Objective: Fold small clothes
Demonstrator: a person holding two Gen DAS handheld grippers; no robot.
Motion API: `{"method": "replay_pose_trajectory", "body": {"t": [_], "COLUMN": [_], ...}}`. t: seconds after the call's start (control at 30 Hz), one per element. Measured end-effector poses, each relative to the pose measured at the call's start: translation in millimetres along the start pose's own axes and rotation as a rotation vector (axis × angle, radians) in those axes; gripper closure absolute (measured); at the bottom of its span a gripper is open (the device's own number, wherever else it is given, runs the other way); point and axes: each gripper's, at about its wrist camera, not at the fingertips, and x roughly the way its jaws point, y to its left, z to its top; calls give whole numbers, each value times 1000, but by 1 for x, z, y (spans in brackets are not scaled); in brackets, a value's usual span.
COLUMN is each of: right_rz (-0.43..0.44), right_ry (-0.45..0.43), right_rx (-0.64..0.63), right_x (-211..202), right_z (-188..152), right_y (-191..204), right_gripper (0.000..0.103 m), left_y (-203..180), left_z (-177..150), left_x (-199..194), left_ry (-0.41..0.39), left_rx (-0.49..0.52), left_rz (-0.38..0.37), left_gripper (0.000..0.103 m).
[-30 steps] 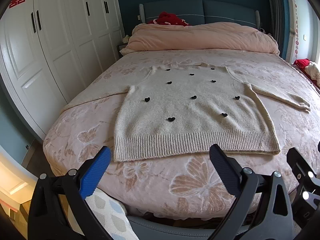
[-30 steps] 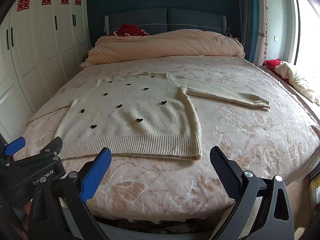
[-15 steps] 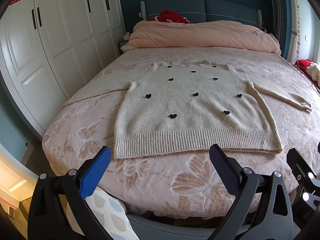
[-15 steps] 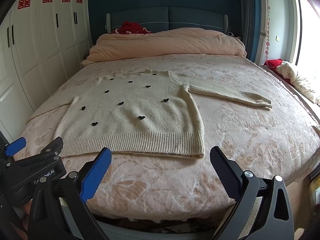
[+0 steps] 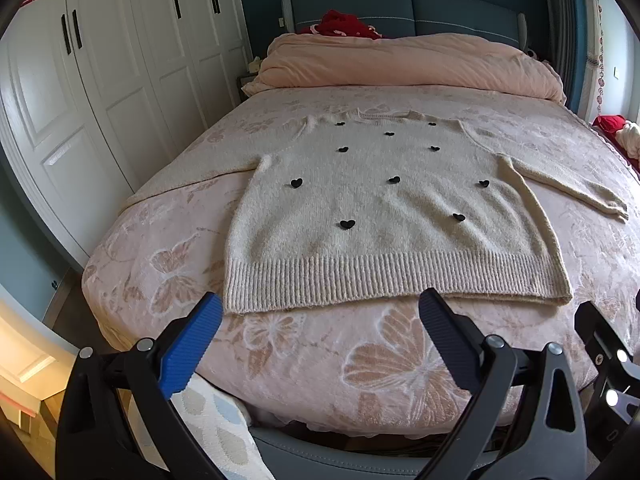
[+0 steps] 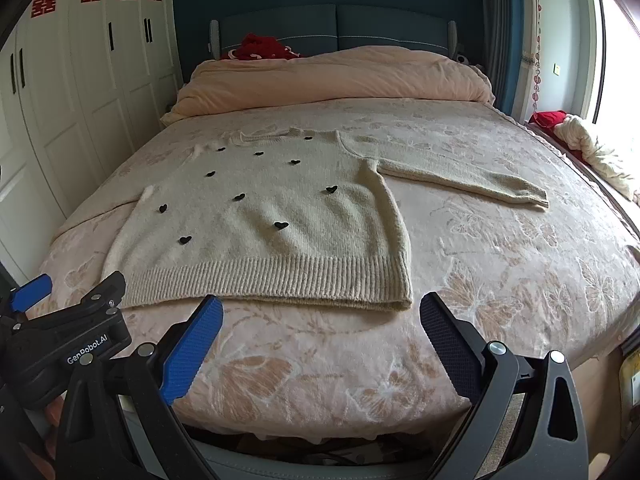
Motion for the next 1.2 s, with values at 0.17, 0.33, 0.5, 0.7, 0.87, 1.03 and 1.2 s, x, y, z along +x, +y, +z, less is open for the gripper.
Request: {"method": "replay_pose_trajectory", "body": {"t": [0.17, 0.33, 0.5, 0.7, 0.87, 1.03, 1.2], "right_rz": [-1, -2, -2, -3, -2, 3, 31], "right_ry": [1, 1, -1, 1, 10, 16, 21], "right_rx": [2, 4, 3, 3, 4, 4, 19], "right_x": [1, 1, 1, 1, 3, 7, 18], "right_z": [1, 1, 1, 0, 1, 1, 6], "right_y": [0, -1, -1, -1, 0, 0, -14], "right_gripper": [5, 5, 5, 5, 5, 5, 5], "left_y": [-1, -1, -3, -4, -6, -6, -4], "left_z": [1, 1, 2, 2, 1, 0, 5], "left_x": [1, 1, 1, 1, 2, 5, 17], "left_ry": [1, 0, -2, -1, 1, 9, 49], "left_rx": [2, 4, 8, 11, 16, 16, 4], "left_rz": [2, 2, 2, 4, 6, 9, -32], "left_gripper": [7, 7, 7, 7, 7, 7, 7]}}
